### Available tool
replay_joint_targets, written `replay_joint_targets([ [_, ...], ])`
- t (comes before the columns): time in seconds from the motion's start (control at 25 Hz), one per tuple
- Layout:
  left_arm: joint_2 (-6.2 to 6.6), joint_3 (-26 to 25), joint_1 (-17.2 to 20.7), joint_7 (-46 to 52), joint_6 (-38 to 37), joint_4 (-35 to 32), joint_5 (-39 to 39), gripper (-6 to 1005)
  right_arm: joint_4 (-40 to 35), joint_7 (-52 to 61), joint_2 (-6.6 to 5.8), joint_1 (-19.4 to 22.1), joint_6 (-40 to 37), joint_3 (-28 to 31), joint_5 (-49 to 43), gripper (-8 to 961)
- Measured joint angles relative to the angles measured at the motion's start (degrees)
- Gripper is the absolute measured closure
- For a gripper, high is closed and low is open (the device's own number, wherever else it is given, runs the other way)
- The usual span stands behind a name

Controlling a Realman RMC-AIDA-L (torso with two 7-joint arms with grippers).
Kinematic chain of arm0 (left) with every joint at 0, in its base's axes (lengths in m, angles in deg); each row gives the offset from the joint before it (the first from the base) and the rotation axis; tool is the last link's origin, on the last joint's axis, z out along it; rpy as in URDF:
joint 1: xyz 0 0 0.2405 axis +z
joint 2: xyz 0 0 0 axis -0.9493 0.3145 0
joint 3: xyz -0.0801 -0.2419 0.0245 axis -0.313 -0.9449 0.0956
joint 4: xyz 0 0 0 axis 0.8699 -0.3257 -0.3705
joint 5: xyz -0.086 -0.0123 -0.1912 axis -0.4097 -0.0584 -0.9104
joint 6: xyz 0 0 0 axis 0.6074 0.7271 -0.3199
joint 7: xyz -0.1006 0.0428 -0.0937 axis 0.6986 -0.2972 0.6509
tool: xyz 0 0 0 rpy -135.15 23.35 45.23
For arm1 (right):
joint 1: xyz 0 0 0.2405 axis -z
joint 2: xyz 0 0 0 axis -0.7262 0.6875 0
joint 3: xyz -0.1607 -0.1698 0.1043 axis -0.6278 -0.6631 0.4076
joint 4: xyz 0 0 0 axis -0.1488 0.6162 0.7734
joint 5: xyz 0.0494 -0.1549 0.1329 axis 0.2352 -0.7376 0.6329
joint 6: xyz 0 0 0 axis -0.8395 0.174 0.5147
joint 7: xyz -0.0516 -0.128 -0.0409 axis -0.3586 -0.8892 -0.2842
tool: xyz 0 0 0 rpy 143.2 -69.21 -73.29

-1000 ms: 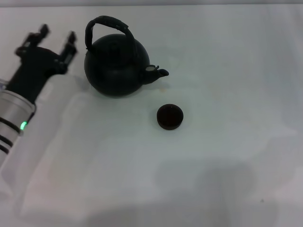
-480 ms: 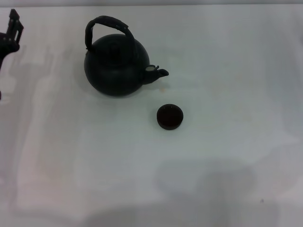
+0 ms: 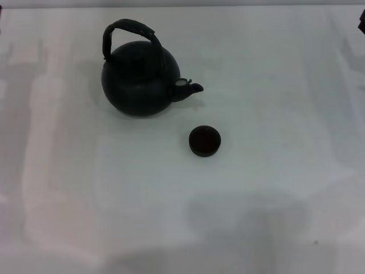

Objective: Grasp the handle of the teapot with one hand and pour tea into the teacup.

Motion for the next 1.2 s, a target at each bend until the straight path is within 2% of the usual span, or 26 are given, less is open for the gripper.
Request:
replay_joint_targets([
  [0.32, 0.02, 0.0, -0.3, 0.4, 0.0, -0.1, -7.2, 335, -0.3, -0.6, -0.03, -0.7, -0.6, 0.1, 0.0, 103],
  [1.2, 0.11, 0.5, -2.6, 0.5, 4.4, -0.2, -7.3, 339, 2.2, -0.6, 0.00, -0.1, -0.1, 0.1, 0.0, 103],
])
